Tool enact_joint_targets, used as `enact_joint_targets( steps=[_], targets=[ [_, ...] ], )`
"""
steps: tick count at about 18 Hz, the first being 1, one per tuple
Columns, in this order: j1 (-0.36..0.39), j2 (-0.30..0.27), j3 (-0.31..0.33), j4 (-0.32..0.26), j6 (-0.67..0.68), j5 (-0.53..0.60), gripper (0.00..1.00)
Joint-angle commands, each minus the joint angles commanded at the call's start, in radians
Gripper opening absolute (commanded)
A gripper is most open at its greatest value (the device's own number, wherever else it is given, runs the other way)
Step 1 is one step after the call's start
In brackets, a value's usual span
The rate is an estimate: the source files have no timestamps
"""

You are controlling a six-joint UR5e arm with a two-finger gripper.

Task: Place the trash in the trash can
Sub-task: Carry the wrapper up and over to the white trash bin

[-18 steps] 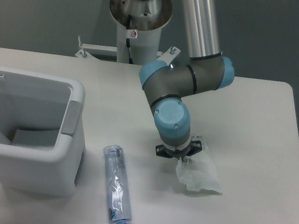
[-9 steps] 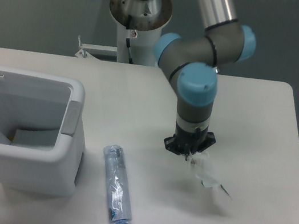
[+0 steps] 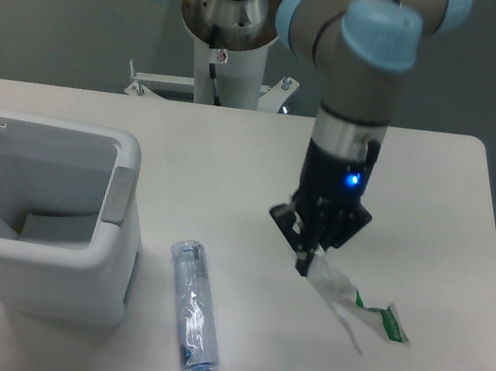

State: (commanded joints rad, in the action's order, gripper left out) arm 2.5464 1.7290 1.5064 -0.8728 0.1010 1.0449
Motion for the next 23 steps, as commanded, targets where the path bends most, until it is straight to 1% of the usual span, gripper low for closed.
enact_joint_targets(
  steps=[3,5,10,12,14,16,19,22,23],
  targets=[
    [-0.024,-0.054,0.006,0.0,0.039,-0.093,0.0],
    [-0.07,-0.091,0.015,-0.002,0.052,-0.143,0.0],
    [-0.167,-0.154,0.047,0.0,0.054,-0.146,0.01],
    [-0.202,-0.155,0.052,0.005,0.046,-0.146,0.01],
    [-0.225,-0.154,0.061,0.008,0.011,-0.144,0.01],
    [-0.251,-0.148,0.084,0.015,-0.091,-0.144,0.01],
    [-0.29,-0.141,0.115,0.009,-0.326,-0.143,0.01],
    [-0.291,-0.152,0.136,0.006,-0.511,-0.137,0.0],
    [-0.293,-0.155,0.137,0.006,-0.546,-0.137,0.0]
  ],
)
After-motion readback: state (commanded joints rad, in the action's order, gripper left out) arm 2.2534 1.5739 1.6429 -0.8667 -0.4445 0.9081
